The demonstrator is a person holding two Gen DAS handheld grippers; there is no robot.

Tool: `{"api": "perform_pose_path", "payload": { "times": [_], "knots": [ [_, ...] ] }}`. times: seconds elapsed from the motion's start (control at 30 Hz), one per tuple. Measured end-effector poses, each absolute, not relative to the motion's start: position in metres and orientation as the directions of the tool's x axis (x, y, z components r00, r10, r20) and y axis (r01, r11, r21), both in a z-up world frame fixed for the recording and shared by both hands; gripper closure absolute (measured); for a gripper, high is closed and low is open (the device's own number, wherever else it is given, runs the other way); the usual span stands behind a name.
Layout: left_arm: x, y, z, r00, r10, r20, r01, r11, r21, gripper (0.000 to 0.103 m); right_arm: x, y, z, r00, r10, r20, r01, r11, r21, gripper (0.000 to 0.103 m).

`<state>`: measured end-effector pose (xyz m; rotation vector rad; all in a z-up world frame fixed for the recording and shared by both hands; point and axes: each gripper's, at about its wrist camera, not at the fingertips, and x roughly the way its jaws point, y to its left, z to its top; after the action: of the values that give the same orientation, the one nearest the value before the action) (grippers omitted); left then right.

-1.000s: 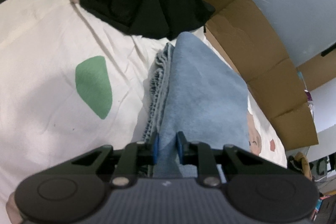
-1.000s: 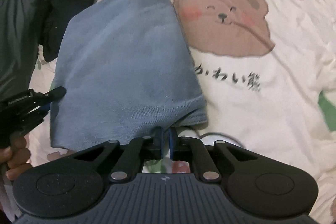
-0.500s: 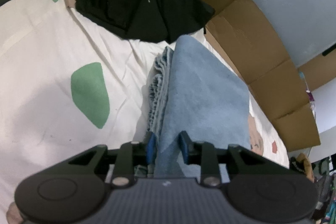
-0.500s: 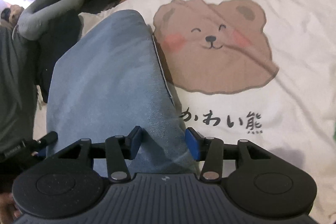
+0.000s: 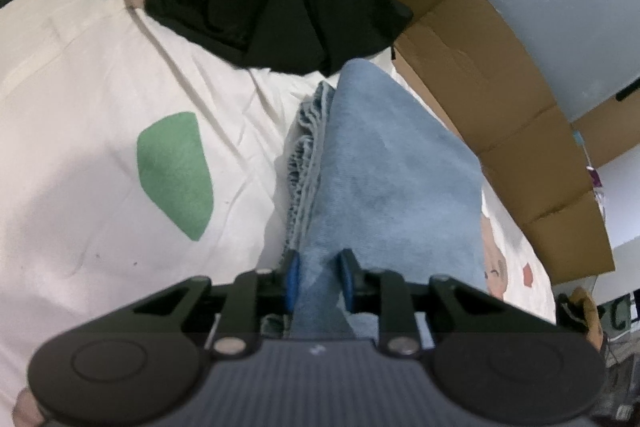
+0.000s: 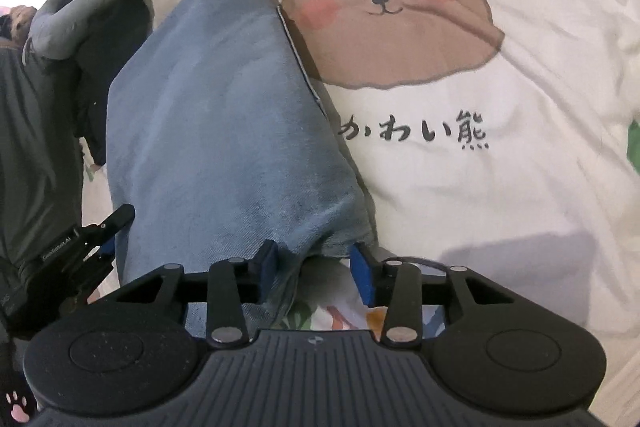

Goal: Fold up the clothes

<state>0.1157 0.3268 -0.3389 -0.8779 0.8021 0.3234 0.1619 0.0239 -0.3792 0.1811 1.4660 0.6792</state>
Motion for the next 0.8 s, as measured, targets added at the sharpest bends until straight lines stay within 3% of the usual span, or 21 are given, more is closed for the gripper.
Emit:
{"api": "perform_pose_path", "payload": {
  "times": [0.47,0.77,0.8],
  "knots": [
    [0.106,0.31,-0.328,0.618,-0.084,-0.781,-0.52,0.702,-0.487,0.085,0.208,0.071,-0.37,0.003,0.494,-0.869,-0.529,0.739,0.418,0.053],
    [0.122,0.318,-0.322,0.596,-0.069,-0.8,-0.528,0.718,-0.455,0.078,0.241,0.101,-0.376,-0.083,0.465,-0.882,-0.645,0.649,0.403,0.05],
    [0.125,0.32,-0.323,0.599,-0.069,-0.798,-0.531,0.711,-0.46,0.073,0.244,0.103,-0.377,-0.103,0.461,-0.882,-0.655,0.636,0.408,0.05]
  ]
}}
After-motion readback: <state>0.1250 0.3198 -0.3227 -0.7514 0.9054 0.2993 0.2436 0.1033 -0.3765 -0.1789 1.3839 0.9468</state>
